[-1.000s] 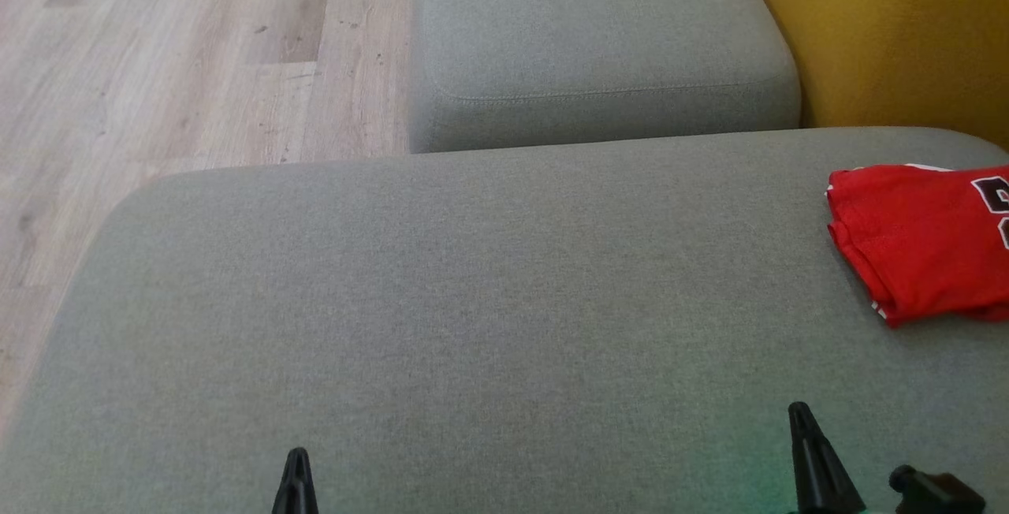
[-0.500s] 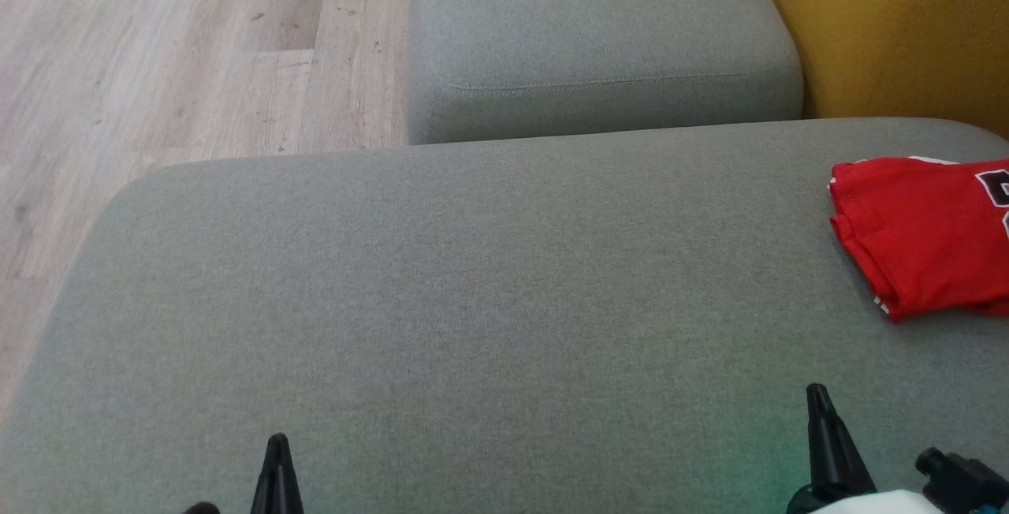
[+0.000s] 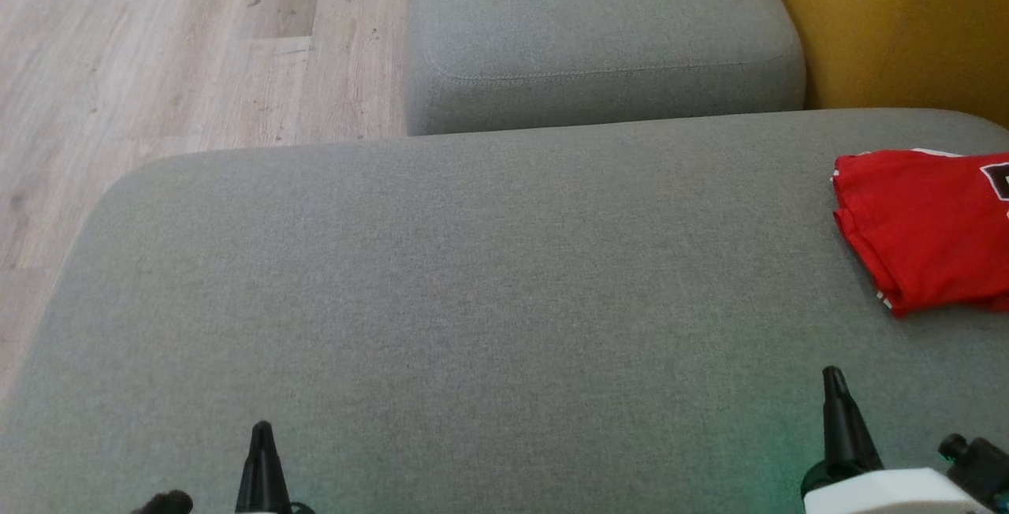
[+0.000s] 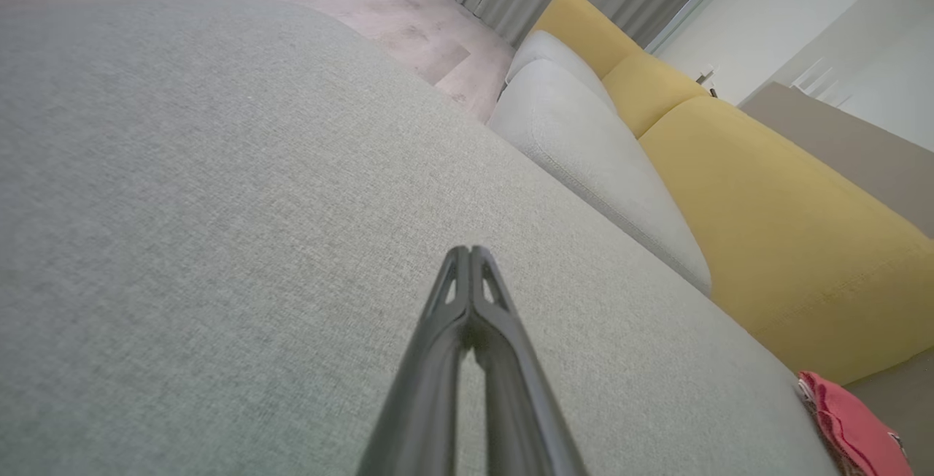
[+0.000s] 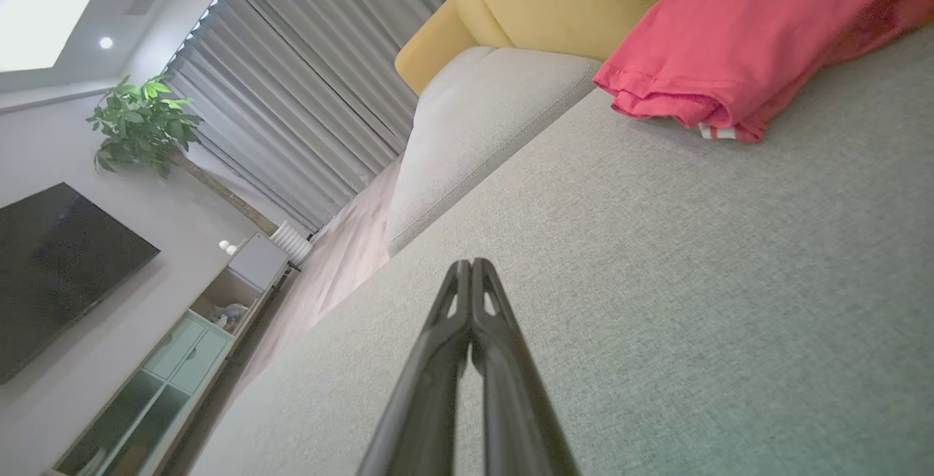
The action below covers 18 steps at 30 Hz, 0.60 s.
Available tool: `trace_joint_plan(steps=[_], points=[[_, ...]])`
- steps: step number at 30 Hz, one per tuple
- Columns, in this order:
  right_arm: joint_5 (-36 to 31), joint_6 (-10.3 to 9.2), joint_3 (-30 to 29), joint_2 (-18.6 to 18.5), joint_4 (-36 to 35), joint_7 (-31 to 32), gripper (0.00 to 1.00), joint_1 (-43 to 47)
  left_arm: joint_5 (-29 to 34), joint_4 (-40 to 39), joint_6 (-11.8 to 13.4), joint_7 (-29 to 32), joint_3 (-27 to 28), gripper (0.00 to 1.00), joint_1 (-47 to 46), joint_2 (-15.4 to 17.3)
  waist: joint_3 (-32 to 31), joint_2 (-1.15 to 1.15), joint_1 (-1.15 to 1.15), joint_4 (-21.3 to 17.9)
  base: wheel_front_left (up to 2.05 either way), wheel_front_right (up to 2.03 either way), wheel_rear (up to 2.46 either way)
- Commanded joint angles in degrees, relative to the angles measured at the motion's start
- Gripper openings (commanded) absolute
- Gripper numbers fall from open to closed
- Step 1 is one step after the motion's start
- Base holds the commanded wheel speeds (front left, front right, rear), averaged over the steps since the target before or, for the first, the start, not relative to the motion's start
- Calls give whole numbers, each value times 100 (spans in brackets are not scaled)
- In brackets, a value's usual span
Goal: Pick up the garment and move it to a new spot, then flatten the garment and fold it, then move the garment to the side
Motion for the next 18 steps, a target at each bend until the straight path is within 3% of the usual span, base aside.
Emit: trace_joint_plan(steps=[1,18], points=[[219,20,6,-115,-155,43,0,-361,-195,-148,-57,42,150,0,-323,70,13,0,0,0,0,0,0],[1425,26,-132,-133,-58,310,0,-668,-1355,-64,-279,311,419,0,-623,80,139,0,0,-5,0,0,0]])
